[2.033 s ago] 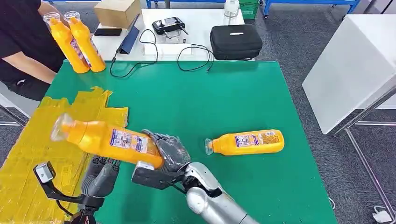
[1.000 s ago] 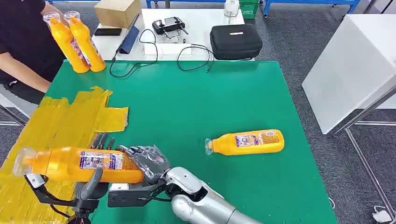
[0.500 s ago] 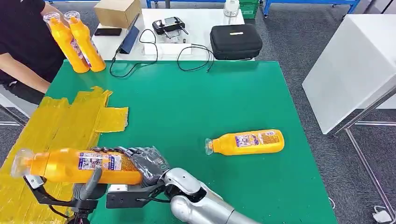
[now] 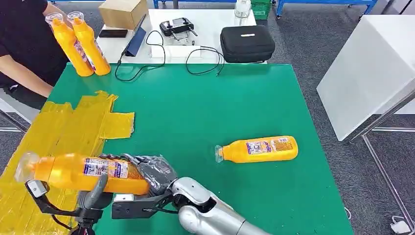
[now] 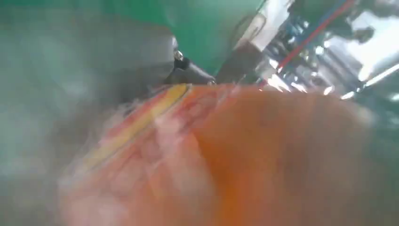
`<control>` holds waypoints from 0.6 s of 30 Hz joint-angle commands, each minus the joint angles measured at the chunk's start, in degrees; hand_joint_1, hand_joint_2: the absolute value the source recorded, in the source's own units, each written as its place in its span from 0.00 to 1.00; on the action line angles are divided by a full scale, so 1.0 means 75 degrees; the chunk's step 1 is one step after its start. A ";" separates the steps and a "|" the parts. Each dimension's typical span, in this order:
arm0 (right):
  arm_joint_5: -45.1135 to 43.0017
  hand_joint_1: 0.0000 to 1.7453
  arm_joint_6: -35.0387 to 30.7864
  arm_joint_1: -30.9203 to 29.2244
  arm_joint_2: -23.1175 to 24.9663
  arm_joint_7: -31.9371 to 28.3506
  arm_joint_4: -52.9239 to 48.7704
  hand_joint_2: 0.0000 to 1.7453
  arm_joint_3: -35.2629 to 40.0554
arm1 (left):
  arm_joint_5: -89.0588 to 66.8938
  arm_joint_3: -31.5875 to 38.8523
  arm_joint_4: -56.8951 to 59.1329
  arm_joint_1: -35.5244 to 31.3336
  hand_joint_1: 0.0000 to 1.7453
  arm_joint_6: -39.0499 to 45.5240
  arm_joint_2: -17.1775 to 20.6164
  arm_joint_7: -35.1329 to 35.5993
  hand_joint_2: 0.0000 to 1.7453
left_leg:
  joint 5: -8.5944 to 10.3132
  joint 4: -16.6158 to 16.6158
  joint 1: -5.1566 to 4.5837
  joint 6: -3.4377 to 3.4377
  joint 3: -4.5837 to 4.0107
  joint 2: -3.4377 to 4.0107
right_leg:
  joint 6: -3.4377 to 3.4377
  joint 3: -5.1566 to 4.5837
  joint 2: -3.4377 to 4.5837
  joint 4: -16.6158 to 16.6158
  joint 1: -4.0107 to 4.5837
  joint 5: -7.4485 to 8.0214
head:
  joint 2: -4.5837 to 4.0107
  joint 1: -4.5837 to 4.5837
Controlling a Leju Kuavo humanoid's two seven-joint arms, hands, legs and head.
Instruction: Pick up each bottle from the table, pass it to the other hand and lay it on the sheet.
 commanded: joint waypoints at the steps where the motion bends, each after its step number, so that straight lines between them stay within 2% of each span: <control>1: -0.0365 0.00 -0.0440 0.0593 -0.0802 0.0285 -0.0836 0.00 -0.0901 | -0.5125 0.0329 -0.0340 -0.0898 1.00 0.3234 -0.0304 -0.1907 1.00 | -0.0001 0.0011 0.0014 -0.0001 0.0002 -0.0059 | -0.0002 0.0030 -0.0065 -0.0004 0.0015 -0.0012 | 0.0000 0.0000; 6: -0.0359 0.00 -0.0413 0.0995 -0.1052 0.0339 -0.1466 0.00 -0.1595 | -0.6301 0.0728 -0.0343 -0.0861 1.00 0.4002 -0.0364 -0.2259 1.00 | -0.0003 0.0001 0.0006 -0.0002 0.0015 -0.0030 | -0.0004 0.0031 -0.0035 -0.0007 0.0008 -0.0007 | 0.0000 -0.0003; 11: -0.0338 0.00 -0.0362 0.1029 -0.0996 0.0288 -0.1419 0.00 -0.1709 | -0.6833 0.0854 -0.0218 -0.0937 1.00 0.4436 -0.0313 -0.2449 1.00 | -0.0006 0.0000 0.0002 -0.0002 0.0018 -0.0014 | -0.0002 0.0029 -0.0018 -0.0006 0.0005 -0.0006 | 0.0000 0.0003; 14: -0.0390 0.00 -0.0377 0.1053 -0.1034 0.0278 -0.1521 0.00 -0.1714 | -0.8768 0.0609 -0.0123 -0.1046 1.00 0.5728 -0.0112 -0.2559 1.00 | 0.0000 0.0001 0.0001 -0.0003 0.0006 -0.0019 | -0.0003 0.0016 -0.0022 -0.0002 0.0004 -0.0003 | 0.0000 0.0000; 15: -0.0431 0.00 -0.0395 0.1071 -0.1088 0.0254 -0.1594 0.00 -0.1713 | -0.9590 0.0525 -0.0049 -0.1055 1.00 0.6161 0.0003 -0.2450 1.00 | -0.0004 0.0003 0.0005 -0.0005 0.0013 -0.0023 | -0.0005 0.0026 -0.0028 -0.0002 0.0007 -0.0007 | 0.0000 0.0000; 16: -0.0458 0.00 -0.0388 0.1090 -0.1140 0.0257 -0.1696 0.00 -0.1740 | -1.0715 0.0340 0.0168 -0.1083 1.00 0.6228 0.0274 -0.1880 1.00 | 0.0002 -0.0001 0.0002 -0.0003 0.0007 -0.0024 | -0.0003 0.0019 -0.0027 -0.0005 0.0004 -0.0003 | 0.0000 0.0003; 18: -0.0496 0.00 -0.0358 0.1160 -0.1196 0.0281 -0.1865 0.00 -0.1863 | -1.1561 0.0136 0.0599 -0.1221 1.00 0.5674 0.0650 -0.1062 1.00 | 0.0000 -0.0005 0.0003 -0.0005 0.0019 -0.0021 | -0.0005 0.0029 -0.0025 -0.0008 0.0005 -0.0004 | 0.0000 0.0000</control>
